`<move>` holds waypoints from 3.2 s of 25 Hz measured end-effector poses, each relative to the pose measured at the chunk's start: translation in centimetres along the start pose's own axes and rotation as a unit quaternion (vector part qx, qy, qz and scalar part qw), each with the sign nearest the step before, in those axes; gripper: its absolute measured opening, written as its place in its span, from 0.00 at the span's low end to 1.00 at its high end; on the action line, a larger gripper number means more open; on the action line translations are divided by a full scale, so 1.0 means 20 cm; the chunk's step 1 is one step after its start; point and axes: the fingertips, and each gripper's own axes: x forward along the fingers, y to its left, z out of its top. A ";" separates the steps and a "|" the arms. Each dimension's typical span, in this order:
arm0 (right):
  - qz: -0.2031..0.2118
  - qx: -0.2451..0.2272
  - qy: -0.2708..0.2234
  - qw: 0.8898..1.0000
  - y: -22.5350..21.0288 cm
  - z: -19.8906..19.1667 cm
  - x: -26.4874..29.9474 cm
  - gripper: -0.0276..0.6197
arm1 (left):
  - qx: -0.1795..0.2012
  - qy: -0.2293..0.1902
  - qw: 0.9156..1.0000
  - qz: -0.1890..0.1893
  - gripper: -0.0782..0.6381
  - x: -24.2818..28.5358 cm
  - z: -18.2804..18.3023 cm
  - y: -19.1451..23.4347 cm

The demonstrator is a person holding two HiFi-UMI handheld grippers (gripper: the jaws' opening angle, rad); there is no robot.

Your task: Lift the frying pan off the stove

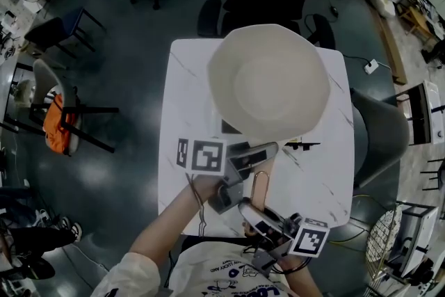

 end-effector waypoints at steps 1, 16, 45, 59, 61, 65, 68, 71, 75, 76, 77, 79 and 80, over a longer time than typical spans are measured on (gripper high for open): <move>0.000 0.000 -0.002 1.000 0.00 0.00 0.00 0.21 | -0.008 -0.003 1.000 -0.001 0.39 0.00 0.00 0.00; -0.005 -0.011 0.030 0.999 0.00 0.00 -0.04 0.23 | -0.025 -0.011 1.000 -0.001 0.37 -0.01 0.01 0.00; 0.004 -0.018 0.030 0.999 0.00 0.00 -0.04 0.23 | -0.045 -0.043 0.998 -0.004 0.36 0.02 0.02 0.01; 0.008 -0.036 0.034 0.999 0.04 -0.03 -0.04 0.24 | -0.029 -0.043 0.999 -0.001 0.36 -0.01 0.00 -0.04; 0.006 -0.041 0.038 0.998 0.05 -0.04 -0.04 0.24 | -0.014 -0.041 0.999 -0.001 0.36 -0.02 0.01 -0.06; 0.014 -0.044 0.047 0.998 0.10 -0.06 -0.05 0.24 | 0.001 -0.040 0.999 -0.001 0.36 -0.04 0.01 -0.12; 0.014 -0.049 0.055 0.997 0.13 -0.09 -0.05 0.24 | 0.003 -0.048 0.999 -0.002 0.36 -0.08 0.00 -0.16; 0.015 -0.055 0.067 0.996 0.16 -0.12 -0.05 0.24 | 0.005 -0.059 0.998 0.000 0.36 -0.13 -0.01 -0.18; 0.022 -0.062 0.079 0.995 0.20 -0.15 -0.03 0.24 | 0.003 -0.077 0.997 0.001 0.36 -0.19 0.00 -0.20; 0.023 -0.064 0.081 0.994 0.20 -0.16 -0.03 0.24 | 0.003 -0.080 0.997 0.002 0.36 -0.21 0.00 -0.20; 0.024 -0.066 0.084 0.994 0.21 -0.17 -0.02 0.24 | 0.003 -0.084 0.996 0.003 0.36 -0.23 0.00 -0.21; 0.027 -0.068 0.090 0.993 0.23 -0.20 -0.01 0.24 | 0.004 -0.092 0.996 0.004 0.36 -0.27 0.00 -0.22; 0.028 -0.070 0.092 0.993 0.24 -0.21 -0.01 0.24 | 0.004 -0.096 0.995 0.004 0.36 -0.29 0.00 -0.22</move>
